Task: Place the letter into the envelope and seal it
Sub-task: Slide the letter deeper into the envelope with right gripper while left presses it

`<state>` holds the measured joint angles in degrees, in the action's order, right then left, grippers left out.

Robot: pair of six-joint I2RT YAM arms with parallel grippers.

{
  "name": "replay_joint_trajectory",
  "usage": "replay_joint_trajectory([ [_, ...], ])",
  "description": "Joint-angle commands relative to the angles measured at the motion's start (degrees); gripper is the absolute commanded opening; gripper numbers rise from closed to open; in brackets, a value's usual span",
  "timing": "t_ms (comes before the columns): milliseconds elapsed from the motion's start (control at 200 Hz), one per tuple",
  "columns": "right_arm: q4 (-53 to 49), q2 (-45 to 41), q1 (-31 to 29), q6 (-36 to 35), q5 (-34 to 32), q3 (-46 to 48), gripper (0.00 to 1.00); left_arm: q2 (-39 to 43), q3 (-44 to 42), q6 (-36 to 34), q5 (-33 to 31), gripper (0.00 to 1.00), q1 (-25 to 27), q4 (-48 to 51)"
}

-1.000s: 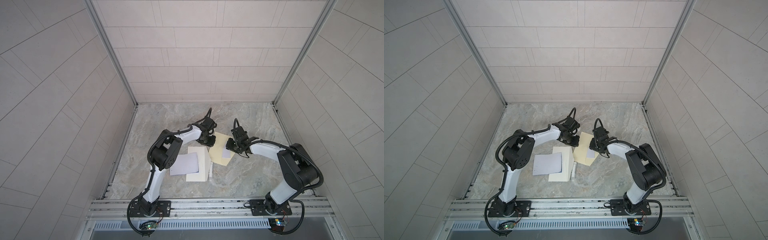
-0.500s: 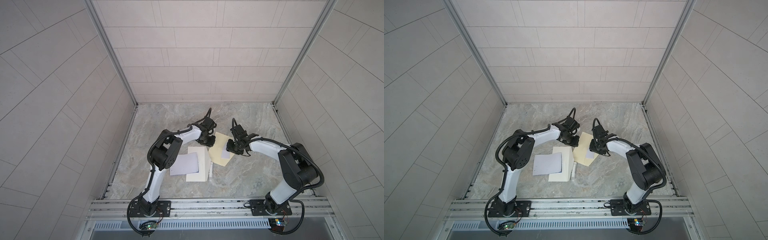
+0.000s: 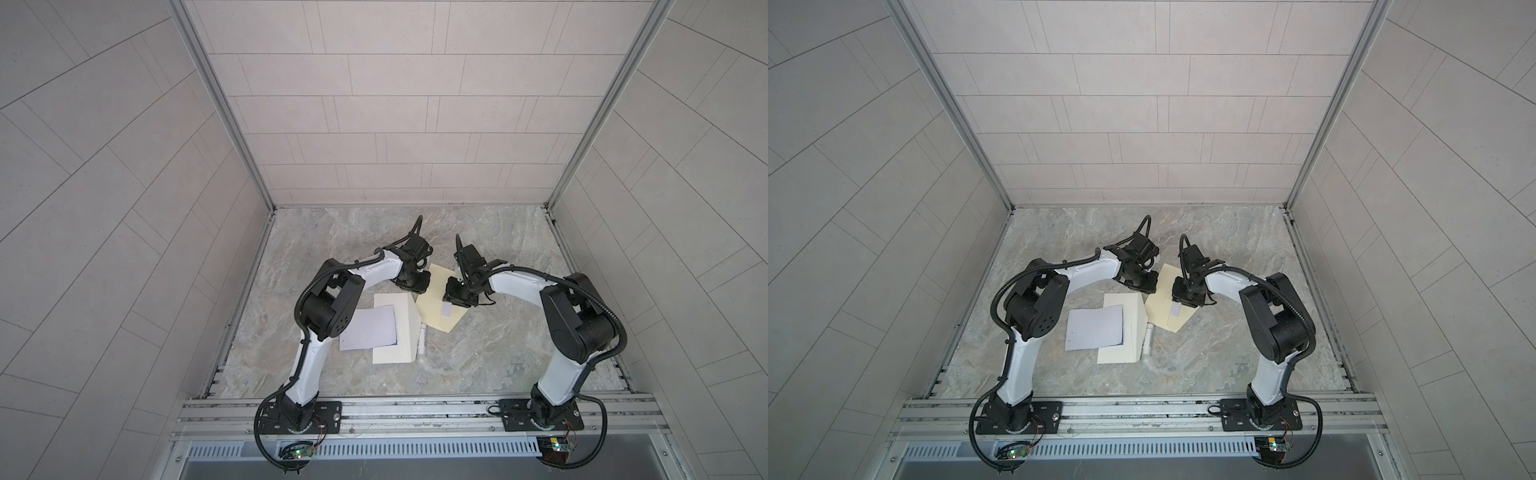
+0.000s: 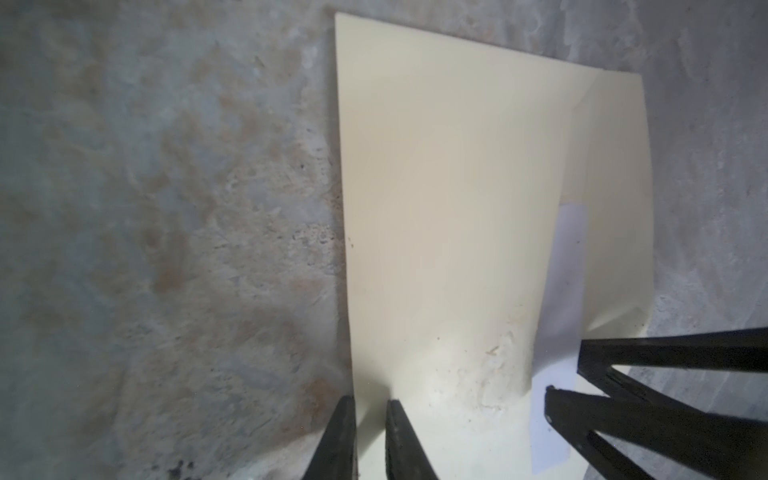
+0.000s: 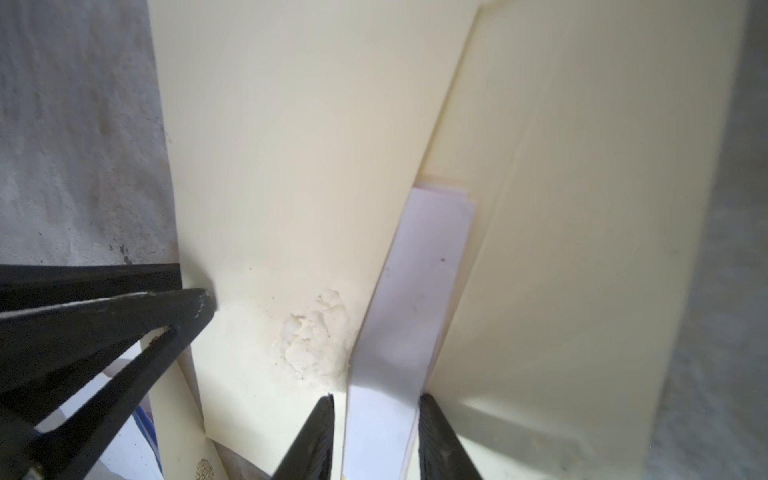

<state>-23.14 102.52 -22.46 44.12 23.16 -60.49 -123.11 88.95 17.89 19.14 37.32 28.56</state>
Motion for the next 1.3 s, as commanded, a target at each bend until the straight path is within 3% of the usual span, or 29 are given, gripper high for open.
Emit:
replay_joint_trajectory([
  [0,2.7,3.8,-0.8,-0.4,3.7,-1.0,0.36,0.9,0.7,-1.0,1.9,0.21,0.2,0.3],
  [305,3.5,7.6,-1.7,0.1,3.7,-5.9,0.35,1.0,0.7,-1.5,2.6,0.28,0.5,-0.1],
  [505,-4.8,4.2,-1.5,-3.2,-10.9,-8.8,0.36,1.4,0.1,-1.8,3.8,0.29,0.5,-1.3],
  [595,-6.3,3.4,-0.9,-4.9,-13.6,-9.5,0.36,1.7,-0.3,-2.4,5.6,0.30,0.5,-2.3],
  [991,-4.3,3.1,0.0,-5.3,-7.7,-5.1,0.37,1.2,-0.3,-3.0,8.7,0.30,0.6,-3.4],
  [1291,5.2,3.4,1.6,-1.1,5.3,-1.9,0.37,0.0,0.6,-2.9,9.0,0.30,0.6,-2.7],
])
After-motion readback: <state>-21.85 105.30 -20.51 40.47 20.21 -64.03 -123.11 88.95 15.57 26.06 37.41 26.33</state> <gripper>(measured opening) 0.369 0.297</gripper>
